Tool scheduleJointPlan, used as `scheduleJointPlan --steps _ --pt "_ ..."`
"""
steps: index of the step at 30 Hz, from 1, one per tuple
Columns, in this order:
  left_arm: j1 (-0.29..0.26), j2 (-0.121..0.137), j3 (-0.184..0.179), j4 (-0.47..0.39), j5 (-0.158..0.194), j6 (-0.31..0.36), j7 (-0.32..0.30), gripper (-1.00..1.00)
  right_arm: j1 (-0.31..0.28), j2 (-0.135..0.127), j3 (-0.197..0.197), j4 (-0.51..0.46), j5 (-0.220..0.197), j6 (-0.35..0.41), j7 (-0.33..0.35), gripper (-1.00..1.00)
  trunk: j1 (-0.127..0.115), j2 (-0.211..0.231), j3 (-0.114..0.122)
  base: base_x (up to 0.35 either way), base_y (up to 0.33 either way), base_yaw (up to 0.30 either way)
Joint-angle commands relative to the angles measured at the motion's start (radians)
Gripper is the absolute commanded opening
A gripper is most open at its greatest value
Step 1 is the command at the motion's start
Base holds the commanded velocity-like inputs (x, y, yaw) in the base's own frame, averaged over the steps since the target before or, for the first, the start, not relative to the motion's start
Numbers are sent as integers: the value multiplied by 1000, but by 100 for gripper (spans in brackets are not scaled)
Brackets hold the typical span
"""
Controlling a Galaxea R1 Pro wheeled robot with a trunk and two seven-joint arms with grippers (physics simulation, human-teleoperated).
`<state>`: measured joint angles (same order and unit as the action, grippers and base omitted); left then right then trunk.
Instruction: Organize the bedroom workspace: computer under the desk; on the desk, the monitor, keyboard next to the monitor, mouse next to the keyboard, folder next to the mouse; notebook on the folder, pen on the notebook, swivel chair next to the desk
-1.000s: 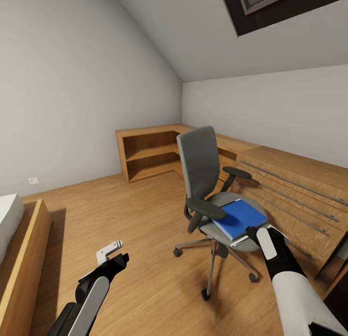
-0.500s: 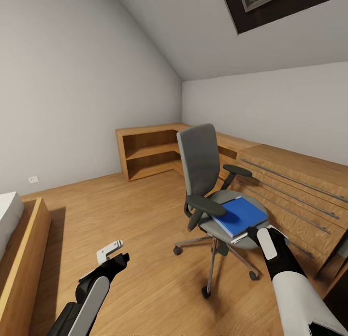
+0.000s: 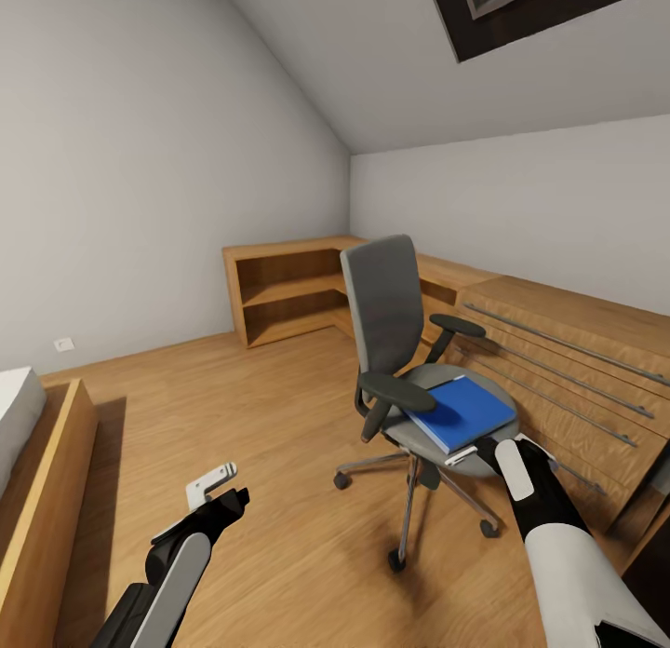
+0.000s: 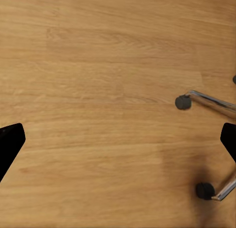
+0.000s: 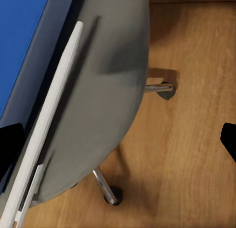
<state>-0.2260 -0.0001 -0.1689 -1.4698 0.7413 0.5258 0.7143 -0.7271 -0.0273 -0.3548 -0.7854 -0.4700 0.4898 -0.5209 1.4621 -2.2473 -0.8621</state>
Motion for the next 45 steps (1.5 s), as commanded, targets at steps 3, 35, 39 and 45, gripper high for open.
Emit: scheduleJointPlan --steps 3,35,39,45 --pt "-1 0 -1 -1 7 2 8 100 0 0 0 -2 -9 3 -6 100 0 0 -1 0 0 0" --pt "-1 0 -1 -1 9 2 8 100 0 -1 0 -2 -13 11 24 100 0 0 -1 0 0 0" --pt "-1 0 -1 -1 8 2 8 100 0 -2 0 -2 -12 12 46 100 0 0 -1 0 0 0" --pt "-1 1 -1 -1 7 2 8 100 0 -2 0 -2 -12 13 54 100 0 0 -1 0 0 0"
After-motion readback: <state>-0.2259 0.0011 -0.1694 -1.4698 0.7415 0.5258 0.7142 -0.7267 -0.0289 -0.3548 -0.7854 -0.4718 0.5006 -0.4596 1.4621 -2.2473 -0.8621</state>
